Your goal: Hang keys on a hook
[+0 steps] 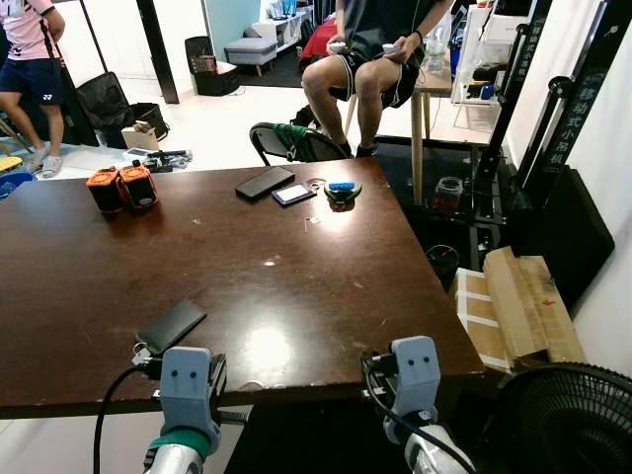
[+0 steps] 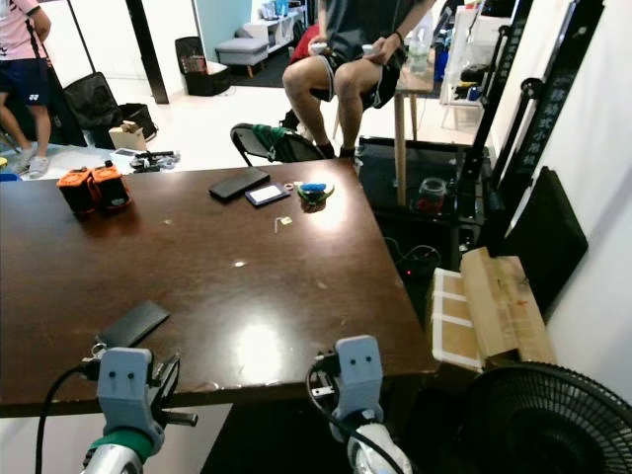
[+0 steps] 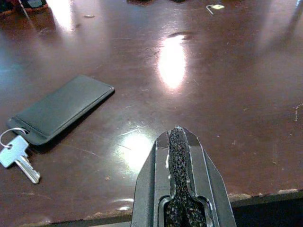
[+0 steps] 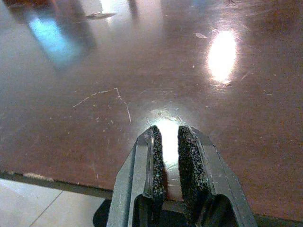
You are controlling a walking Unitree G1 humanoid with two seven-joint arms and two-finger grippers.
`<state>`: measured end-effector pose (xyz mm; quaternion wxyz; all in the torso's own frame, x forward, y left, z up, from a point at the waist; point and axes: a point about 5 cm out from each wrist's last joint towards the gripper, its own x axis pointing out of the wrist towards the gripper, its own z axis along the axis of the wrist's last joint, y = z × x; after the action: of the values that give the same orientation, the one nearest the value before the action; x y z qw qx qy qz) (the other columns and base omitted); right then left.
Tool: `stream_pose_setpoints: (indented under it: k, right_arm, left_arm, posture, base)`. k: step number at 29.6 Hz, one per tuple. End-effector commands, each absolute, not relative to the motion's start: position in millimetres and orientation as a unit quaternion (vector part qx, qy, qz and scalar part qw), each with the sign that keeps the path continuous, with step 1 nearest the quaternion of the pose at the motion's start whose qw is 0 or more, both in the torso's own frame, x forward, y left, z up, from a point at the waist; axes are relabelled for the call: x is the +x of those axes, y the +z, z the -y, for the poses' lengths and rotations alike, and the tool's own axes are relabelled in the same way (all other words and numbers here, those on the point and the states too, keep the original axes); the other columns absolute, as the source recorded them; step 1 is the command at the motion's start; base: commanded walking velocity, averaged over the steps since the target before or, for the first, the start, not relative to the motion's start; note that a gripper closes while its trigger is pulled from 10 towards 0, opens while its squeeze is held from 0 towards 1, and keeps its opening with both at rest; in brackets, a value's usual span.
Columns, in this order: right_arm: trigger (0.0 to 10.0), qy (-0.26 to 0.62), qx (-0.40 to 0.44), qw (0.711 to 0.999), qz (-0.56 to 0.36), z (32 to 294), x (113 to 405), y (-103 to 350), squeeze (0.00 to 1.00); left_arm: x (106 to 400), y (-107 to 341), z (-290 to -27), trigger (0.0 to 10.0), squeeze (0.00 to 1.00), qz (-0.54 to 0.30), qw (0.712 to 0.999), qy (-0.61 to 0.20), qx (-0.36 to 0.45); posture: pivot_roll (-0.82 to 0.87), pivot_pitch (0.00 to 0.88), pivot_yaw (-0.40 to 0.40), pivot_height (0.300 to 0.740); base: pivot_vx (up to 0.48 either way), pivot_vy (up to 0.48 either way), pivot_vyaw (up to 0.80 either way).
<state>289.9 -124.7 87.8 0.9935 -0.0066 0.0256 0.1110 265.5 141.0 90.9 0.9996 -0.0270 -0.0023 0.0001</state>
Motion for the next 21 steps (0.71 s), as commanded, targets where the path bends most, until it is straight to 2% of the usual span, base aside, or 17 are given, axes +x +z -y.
stream_pose_setpoints:
  k: [1, 21]
  right_arm:
    - [10.0, 0.109, -0.005, 0.993, -0.049, 124.3, 284.4, 77.7, 0.00]
    - [10.0, 0.109, -0.003, 0.993, -0.050, 126.5, 283.7, 78.3, 0.00]
  left_arm:
    - [261.7, 86.4, -143.4, 10.0, 0.00, -0.006, 1.000, 0.006, -0.026]
    - [260.1, 87.6, -140.9, 10.0, 0.00, -0.008, 1.000, 0.010, -0.018]
  posture:
    - [-0.12, 0.062, 0.161, 0.740]
    - [-0.11, 0.076, 0.163, 0.740]
  base:
    - [0.000, 0.000, 0.00]
    - [0.000, 0.000, 0.00]
